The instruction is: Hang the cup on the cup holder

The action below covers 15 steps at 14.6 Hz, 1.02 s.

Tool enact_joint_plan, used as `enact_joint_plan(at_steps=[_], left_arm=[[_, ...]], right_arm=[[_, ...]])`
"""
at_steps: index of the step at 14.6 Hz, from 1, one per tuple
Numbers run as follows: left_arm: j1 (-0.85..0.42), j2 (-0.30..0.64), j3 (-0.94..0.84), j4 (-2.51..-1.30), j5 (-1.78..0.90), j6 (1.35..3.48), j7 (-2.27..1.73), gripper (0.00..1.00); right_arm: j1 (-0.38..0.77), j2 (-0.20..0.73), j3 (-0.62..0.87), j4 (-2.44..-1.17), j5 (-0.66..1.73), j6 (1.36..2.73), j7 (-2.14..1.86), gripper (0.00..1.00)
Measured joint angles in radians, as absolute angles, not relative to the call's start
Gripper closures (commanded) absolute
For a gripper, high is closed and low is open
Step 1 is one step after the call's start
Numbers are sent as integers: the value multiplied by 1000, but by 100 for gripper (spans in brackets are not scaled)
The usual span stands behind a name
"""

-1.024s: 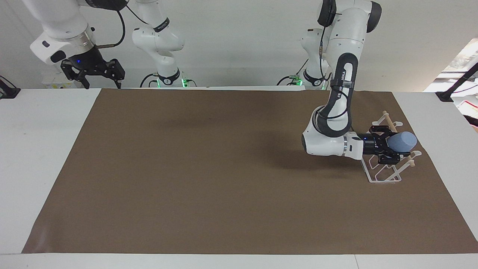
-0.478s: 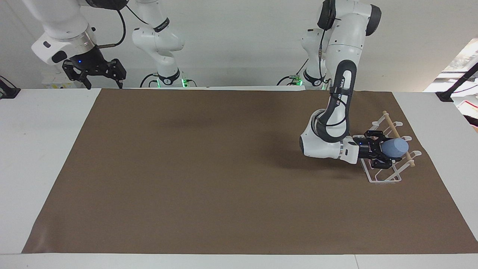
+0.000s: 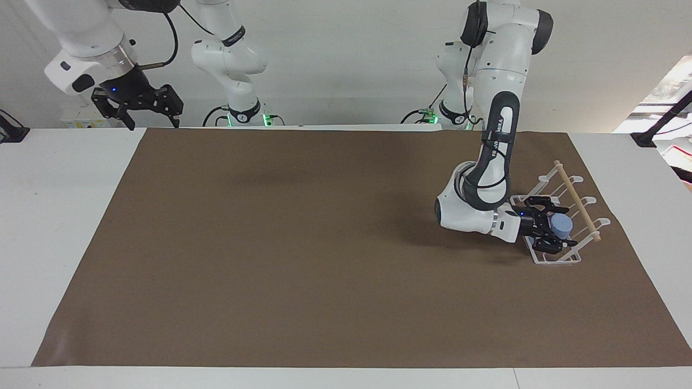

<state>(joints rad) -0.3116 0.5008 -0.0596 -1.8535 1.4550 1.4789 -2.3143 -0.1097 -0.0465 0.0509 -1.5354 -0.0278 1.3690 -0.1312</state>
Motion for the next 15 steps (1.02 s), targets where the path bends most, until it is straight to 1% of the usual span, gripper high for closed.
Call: enact_joint_plan(at_steps=[5,10,13,15], left_arm=[[-313,441,-62,-1725,1427,1420,-2150,1],[-317,381,-66,-1704,1313,1412,-2061,1],[-307,282,-64,-1694,1203,1419,-1886,1],[-270,205,-61,-1698,1115,1469,-1736,1]], right_arm=[[-108,-46,55,-1537,-26,1369,-131,0],[-108,-46,55,-1538,-26,1369,-131,0],[-108,-46,55,-1538,-26,1369,-131,0],[-108,-46,55,-1538,-26,1369,-131,0]])
